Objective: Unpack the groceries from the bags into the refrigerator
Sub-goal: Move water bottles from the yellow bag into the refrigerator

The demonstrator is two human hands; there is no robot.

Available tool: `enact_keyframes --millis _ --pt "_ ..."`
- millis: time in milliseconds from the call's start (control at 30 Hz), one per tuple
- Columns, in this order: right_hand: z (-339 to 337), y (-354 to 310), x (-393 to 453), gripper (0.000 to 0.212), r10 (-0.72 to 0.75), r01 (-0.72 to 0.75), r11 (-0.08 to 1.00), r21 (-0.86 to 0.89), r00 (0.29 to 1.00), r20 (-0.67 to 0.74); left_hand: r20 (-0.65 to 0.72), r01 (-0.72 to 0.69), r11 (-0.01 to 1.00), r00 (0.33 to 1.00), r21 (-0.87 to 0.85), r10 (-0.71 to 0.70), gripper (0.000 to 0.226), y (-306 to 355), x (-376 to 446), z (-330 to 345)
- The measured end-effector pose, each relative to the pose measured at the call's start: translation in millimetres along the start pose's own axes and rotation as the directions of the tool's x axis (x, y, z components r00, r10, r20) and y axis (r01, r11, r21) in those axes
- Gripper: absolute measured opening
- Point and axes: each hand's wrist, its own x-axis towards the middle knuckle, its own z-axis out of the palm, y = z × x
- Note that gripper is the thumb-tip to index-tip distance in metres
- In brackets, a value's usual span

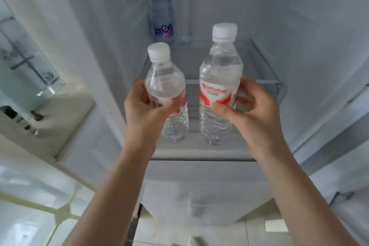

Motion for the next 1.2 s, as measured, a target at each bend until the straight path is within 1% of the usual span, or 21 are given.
enact_keyframes --millis 100,200,333,567,733,833,933,967,1067,1200 --pt "3 -4 29 0.058 -0.016 0.016 1.0 -0.004 0.999 -0.05 0.015 -0.032 0.999 0.999 0.015 0.032 0.06 13 28 11" --pt "7 -7 55 0.059 -0.027 0.027 1.0 0.001 0.995 -0.097 0.01 -0.029 1.0 1.0 0.001 0.029 0.052 25 57 24" --pt "13 -12 90 0.064 -0.029 0.033 0.999 0.027 0.991 -0.13 0.021 -0.02 0.997 1.0 -0.069 0.022 0.043 36 92 37" --pt "23 -16 135 0.053 -0.035 0.035 0.999 0.001 0.981 -0.191 0.046 -0.128 0.986 0.99 -0.108 0.133 0.049 46 132 59" --pt "26 -2 158 0.059 -0.019 0.021 1.0 0.009 0.973 -0.23 0.036 -0.119 0.988 0.992 -0.095 0.123 0.056 30 152 76" --pt "22 8 167 0.06 -0.019 0.019 1.0 -0.001 0.975 -0.219 -0.013 -0.09 0.989 0.996 -0.117 0.089 0.056 17 160 85" --pt "19 13 173 0.068 -0.023 0.019 1.0 -0.02 0.982 -0.187 -0.021 -0.083 0.986 0.996 -0.142 0.081 0.057 10 163 92" --pt "18 15 175 0.067 -0.029 0.023 0.999 -0.034 0.984 -0.176 -0.018 -0.091 0.985 0.996 -0.145 0.089 0.056 9 163 93" --pt "16 24 177 0.064 -0.043 0.027 0.995 -0.098 0.986 -0.164 0.02 -0.123 0.982 0.992 -0.145 0.127 0.055 7 163 97" --pt "20 31 174 0.071 -0.037 0.014 0.996 -0.091 0.967 -0.254 0.106 -0.113 0.983 0.986 -0.142 0.128 0.054 3 172 93"
